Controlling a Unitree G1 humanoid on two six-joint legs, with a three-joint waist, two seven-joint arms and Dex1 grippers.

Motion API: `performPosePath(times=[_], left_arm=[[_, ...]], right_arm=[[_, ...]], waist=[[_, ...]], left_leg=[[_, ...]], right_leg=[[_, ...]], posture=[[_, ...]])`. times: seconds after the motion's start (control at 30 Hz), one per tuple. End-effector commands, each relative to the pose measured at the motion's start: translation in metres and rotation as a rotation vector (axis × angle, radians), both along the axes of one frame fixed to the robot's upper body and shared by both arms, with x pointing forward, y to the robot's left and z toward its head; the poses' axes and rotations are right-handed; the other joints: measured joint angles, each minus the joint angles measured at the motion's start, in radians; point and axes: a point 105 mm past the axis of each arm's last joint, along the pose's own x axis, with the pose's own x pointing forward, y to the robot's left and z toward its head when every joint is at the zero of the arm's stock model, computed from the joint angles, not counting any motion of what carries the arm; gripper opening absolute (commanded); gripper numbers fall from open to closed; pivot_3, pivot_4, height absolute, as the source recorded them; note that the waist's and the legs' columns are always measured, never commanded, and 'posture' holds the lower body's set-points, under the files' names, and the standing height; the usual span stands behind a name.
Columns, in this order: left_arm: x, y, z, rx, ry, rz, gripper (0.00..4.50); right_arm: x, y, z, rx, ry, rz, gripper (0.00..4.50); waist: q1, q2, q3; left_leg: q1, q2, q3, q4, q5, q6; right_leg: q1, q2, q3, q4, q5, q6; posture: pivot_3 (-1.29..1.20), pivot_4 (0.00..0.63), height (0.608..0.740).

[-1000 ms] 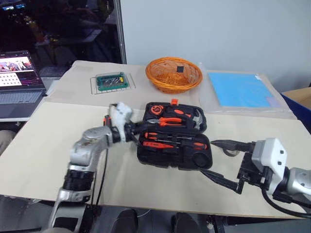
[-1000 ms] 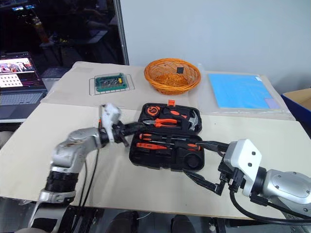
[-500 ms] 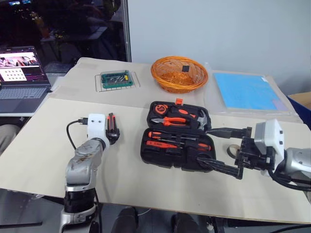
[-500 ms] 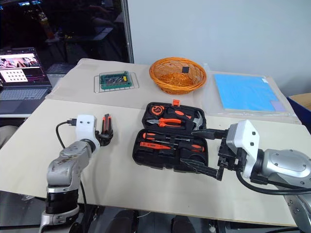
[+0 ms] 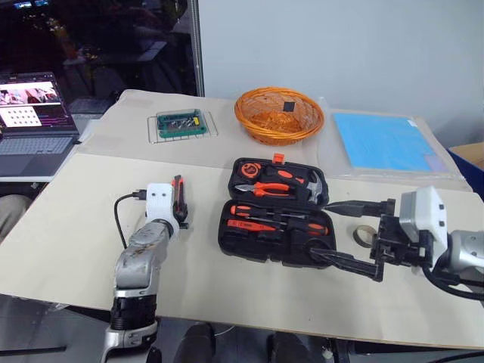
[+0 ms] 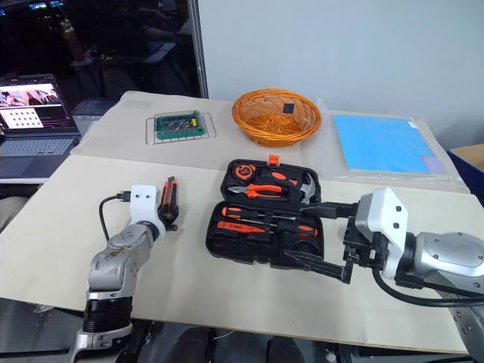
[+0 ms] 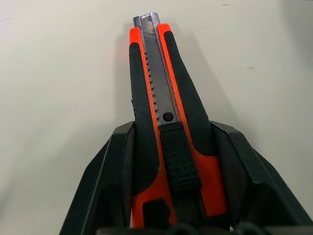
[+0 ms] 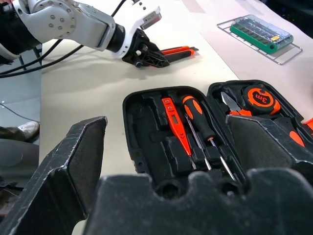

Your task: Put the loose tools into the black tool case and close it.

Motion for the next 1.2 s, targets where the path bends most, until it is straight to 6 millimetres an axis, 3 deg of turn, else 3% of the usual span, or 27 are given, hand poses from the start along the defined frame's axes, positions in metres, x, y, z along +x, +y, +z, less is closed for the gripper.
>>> performPosePath(times=[0.03,0.1,0.27,0.4,0.57,0.73,0.9,1.03,1.2], left_arm=[[-0.03,-0.06,0.056,0.021,-0.207,-0.635,1.79],[-0.05,-0.077,0.057,0.109,-0.176,-0.96,1.79],[-0.06,-0.093,0.049,0.259,-0.113,-1.308,1.79],[-0.062,-0.11,0.032,0.375,-0.068,-1.47,1.79],[-0.047,-0.123,0.012,0.478,0.028,-1.471,1.79],[-0.04,-0.125,0.011,0.508,0.045,-1.455,1.79],[-0.027,-0.115,0.012,0.518,0.071,-1.416,1.79],[-0.031,-0.105,0.006,0.546,0.107,-1.447,1.79],[-0.039,-0.108,-0.002,0.559,0.125,-1.484,1.79]], right_arm=[[-0.008,-0.004,0.008,0.01,-0.06,-0.028,4.5],[-0.015,-0.01,0.005,0.01,-0.04,-0.051,4.5],[-0.027,-0.027,0.001,-0.031,-0.01,-0.109,4.5],[-0.033,-0.036,0.002,-0.061,-0.01,-0.157,4.5],[-0.041,-0.035,0.003,-0.067,-0.013,-0.181,4.5],[-0.044,-0.033,0.003,-0.065,-0.008,-0.192,4.5],[-0.045,-0.032,0.003,-0.064,-0.005,-0.2,4.5],[-0.045,-0.031,0.002,-0.063,-0.004,-0.201,4.5],[-0.044,-0.03,0.002,-0.059,-0.003,-0.197,4.5]], waist=[[0.001,0.0,0.0],[0.005,0.0,0.0],[0.0,0.002,-0.001],[-0.009,0.002,0.0],[-0.007,0.002,0.0],[-0.006,0.002,0.0],[-0.007,0.002,0.0],[-0.01,0.002,0.0],[-0.015,0.002,0.0]], left_leg=[[-0.001,0.0,0.0,0.0,0.0,0.0],[-0.002,0.0,0.001,0.0,-0.001,-0.001],[-0.003,0.0,0.003,0.001,0.0,0.001],[-0.003,0.001,0.003,0.001,0.001,0.001],[-0.003,0.001,0.001,0.002,0.001,0.002],[-0.003,0.001,0.001,0.003,0.001,0.002],[-0.003,0.001,0.001,0.004,0.001,0.002],[-0.003,0.001,0.001,0.004,0.001,0.002],[-0.003,0.002,0.001,0.004,0.001,0.002]], right_leg=[[0.0,-0.001,0.0,-0.001,-0.001,-0.002],[0.0,-0.001,-0.001,-0.002,-0.003,-0.005],[0.001,-0.002,0.0,-0.006,-0.002,-0.005],[0.0,0.0,0.0,-0.004,-0.002,-0.005],[0.0,0.001,0.0,-0.003,-0.002,0.003],[0.001,0.0,0.0,-0.003,-0.003,0.006],[0.001,0.0,0.0,-0.002,-0.005,0.005],[0.001,0.001,0.0,-0.002,-0.004,0.006],[0.001,0.001,0.0,-0.002,-0.004,0.006]], posture=[[0.0,0.15,0.74],[0.0,0.15,0.74],[0.0,0.15,0.74],[0.0,0.15,0.74],[0.0,0.15,0.74],[0.0,0.15,0.74],[0.0,0.15,0.74],[0.0,0.15,0.74],[0.0,0.15,0.74]])
